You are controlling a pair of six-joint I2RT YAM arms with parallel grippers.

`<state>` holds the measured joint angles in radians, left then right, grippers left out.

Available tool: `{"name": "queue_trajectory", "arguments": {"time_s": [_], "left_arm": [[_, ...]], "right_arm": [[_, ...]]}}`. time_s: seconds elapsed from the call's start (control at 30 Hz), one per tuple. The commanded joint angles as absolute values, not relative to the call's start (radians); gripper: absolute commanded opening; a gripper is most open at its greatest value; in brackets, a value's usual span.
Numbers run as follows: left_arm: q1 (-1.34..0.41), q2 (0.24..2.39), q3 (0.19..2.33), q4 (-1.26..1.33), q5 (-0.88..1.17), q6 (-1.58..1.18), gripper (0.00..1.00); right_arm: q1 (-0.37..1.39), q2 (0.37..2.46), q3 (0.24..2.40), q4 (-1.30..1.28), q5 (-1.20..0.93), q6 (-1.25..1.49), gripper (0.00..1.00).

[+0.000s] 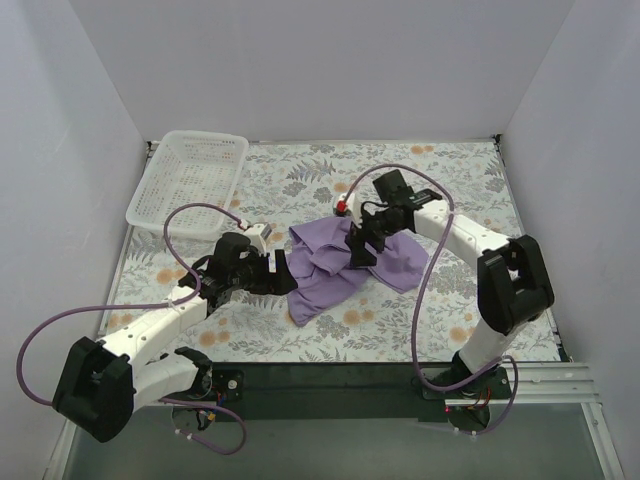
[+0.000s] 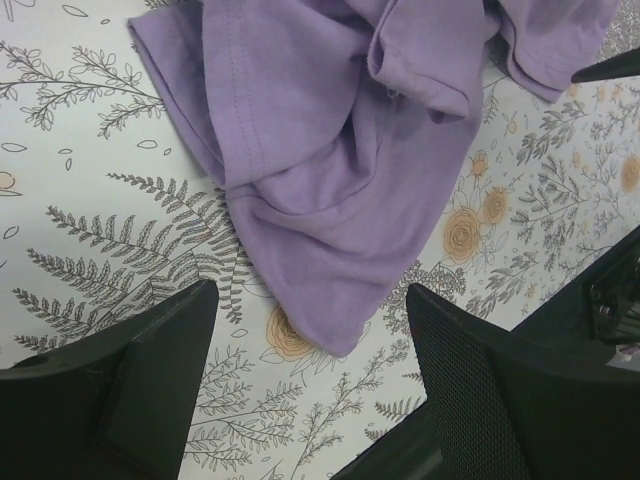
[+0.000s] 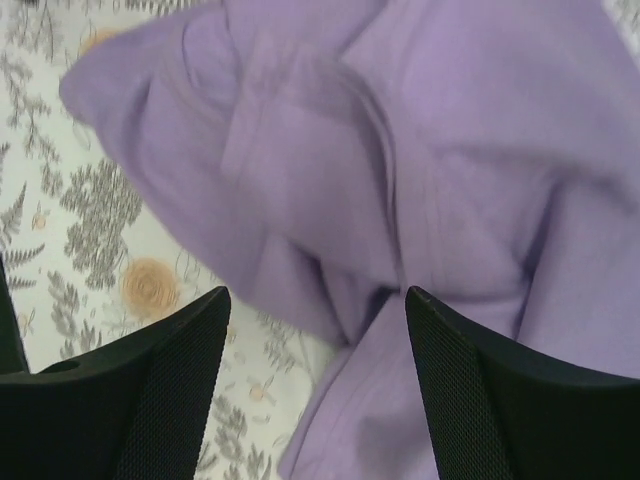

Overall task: Fold and stack the t-shirts
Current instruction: Flatten the tshirt out

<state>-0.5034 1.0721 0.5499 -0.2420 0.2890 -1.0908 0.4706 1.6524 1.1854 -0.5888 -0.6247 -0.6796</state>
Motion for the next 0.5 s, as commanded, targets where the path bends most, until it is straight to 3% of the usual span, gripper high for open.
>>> {"name": "queue_trajectory", "arguments": {"time_s": [0.0, 0.23, 0.47], "left_arm": [[-0.508, 1.074, 0.580, -0.259, 0.235, -1.108, 0.75], [-0.506, 1.036, 0.568, -0.273, 0.210, -1.118, 0.75], [-0.508, 1.026, 0.560, -0.272, 0.229, -1.137, 0.75]], "right_arm": [[0.532, 1.729, 1.348, -0.584, -0.580, -0.643, 0.77], [0.575, 1.940, 1.538, -0.609, -0.520, -0.615, 0.68], [0.641, 1.980, 1.583, -0.612, -0.488, -0.614, 0.66]]}}
